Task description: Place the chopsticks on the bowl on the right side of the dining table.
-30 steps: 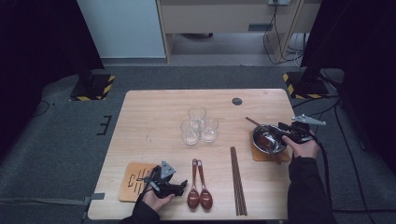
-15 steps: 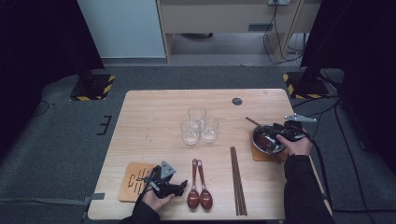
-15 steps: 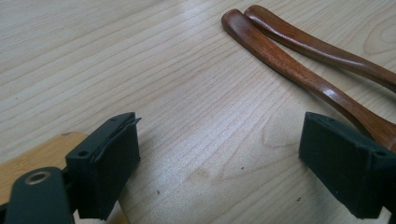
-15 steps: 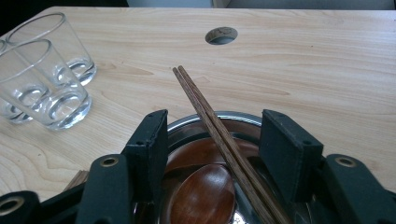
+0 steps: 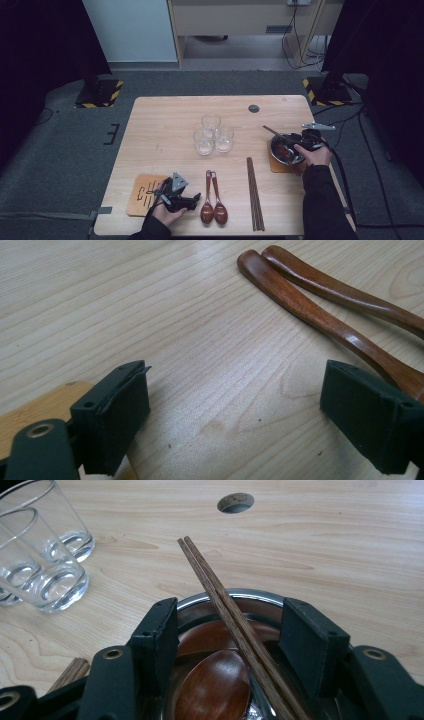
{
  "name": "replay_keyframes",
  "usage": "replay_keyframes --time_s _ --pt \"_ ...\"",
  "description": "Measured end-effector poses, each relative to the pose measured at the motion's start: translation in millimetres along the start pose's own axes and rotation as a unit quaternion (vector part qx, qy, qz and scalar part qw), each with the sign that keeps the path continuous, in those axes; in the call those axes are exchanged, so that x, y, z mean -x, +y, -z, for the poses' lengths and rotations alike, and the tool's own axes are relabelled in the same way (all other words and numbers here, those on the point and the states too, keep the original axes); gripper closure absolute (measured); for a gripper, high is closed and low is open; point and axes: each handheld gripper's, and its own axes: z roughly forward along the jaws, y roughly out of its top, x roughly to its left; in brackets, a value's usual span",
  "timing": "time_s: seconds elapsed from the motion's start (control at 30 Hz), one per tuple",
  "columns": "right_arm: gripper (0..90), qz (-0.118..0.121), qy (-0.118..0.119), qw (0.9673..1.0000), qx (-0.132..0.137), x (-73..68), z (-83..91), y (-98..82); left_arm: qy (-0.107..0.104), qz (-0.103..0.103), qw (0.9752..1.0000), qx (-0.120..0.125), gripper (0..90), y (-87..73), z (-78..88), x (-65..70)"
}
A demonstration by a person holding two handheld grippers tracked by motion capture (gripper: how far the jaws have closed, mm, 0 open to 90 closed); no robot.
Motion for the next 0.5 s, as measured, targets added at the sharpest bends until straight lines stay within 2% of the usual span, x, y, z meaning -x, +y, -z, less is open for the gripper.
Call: replay_keyframes --time_s 0.23,0.33,0.5 --pt "41.0 0.007 0.004 0.9999 -0.009 -0.3 -3.7 -1.9 0.0 0.0 1.0 0.0 11.4 0.0 0.0 0.0" --pt "41.4 0.005 0.011 0.9998 -0.017 -2.1 -4.1 -2.8 0.0 0.0 1.0 0.0 11.4 0.0 0.0 0.0" --pt "41.6 0.015 0.021 0.9994 -0.024 -2.8 -4.9 -4.8 0.0 0.0 1.0 0.0 11.4 0.0 0.0 0.0"
